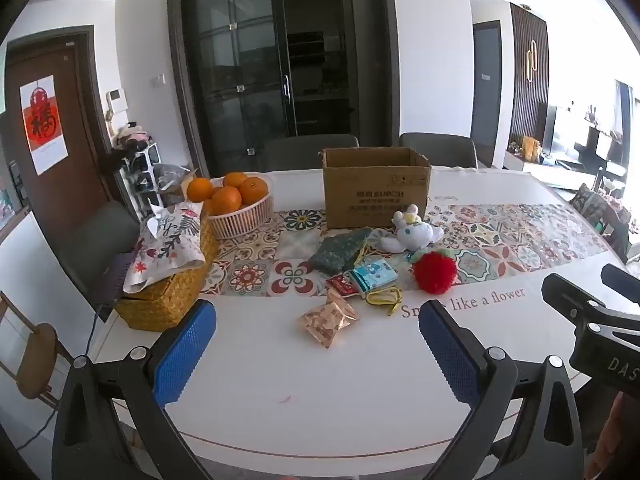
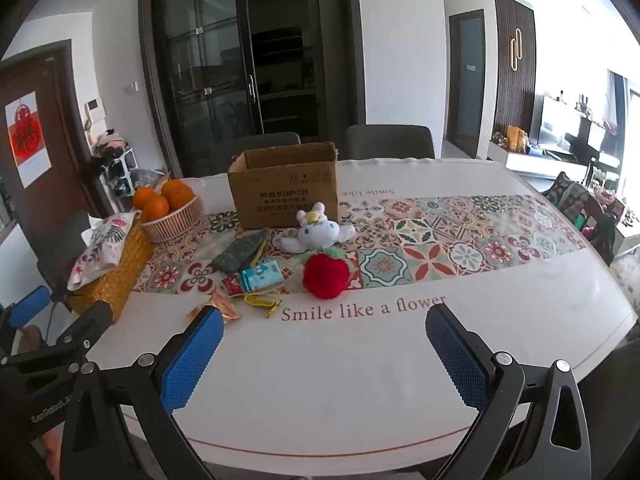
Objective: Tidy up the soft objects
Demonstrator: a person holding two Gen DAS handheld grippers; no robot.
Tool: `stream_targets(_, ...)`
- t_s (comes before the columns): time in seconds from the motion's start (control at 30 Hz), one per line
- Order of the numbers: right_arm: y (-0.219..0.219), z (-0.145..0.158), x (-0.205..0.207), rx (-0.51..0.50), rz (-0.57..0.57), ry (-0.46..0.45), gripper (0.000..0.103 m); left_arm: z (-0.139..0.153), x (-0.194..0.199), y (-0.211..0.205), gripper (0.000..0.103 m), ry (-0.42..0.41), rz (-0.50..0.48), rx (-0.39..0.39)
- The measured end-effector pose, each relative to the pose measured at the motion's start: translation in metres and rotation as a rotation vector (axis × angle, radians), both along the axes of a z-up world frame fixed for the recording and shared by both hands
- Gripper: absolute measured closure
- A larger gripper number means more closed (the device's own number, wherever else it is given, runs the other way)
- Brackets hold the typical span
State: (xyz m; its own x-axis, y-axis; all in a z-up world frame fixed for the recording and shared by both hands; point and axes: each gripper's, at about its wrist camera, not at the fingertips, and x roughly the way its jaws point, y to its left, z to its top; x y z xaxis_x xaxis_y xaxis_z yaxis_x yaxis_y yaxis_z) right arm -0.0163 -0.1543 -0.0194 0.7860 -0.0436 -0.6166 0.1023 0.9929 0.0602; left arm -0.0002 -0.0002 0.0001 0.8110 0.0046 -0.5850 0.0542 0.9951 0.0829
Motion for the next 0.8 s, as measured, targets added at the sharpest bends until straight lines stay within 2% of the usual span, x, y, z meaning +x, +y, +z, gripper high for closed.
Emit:
stream_targets(0.3,0.0,0.0,0.0,-0.018,0.001,-0.002,0.0,-0.001,-0.005,0.009,0.0,-0.019,0.013,-0.019)
stream_targets(0.43,-0.001,0.0,0.0,-0.007,-0.002,0.001,0.0,0.004,-0.002,-0.001,0.0,-0.016,0.012,0.0)
stream_targets(0.8,-0.002,-0.003,-0.003,-0.007,-0.003,0.0,0.0,0.005,-0.005,-0.006,0.0,-0.016,-0.008,-0.01)
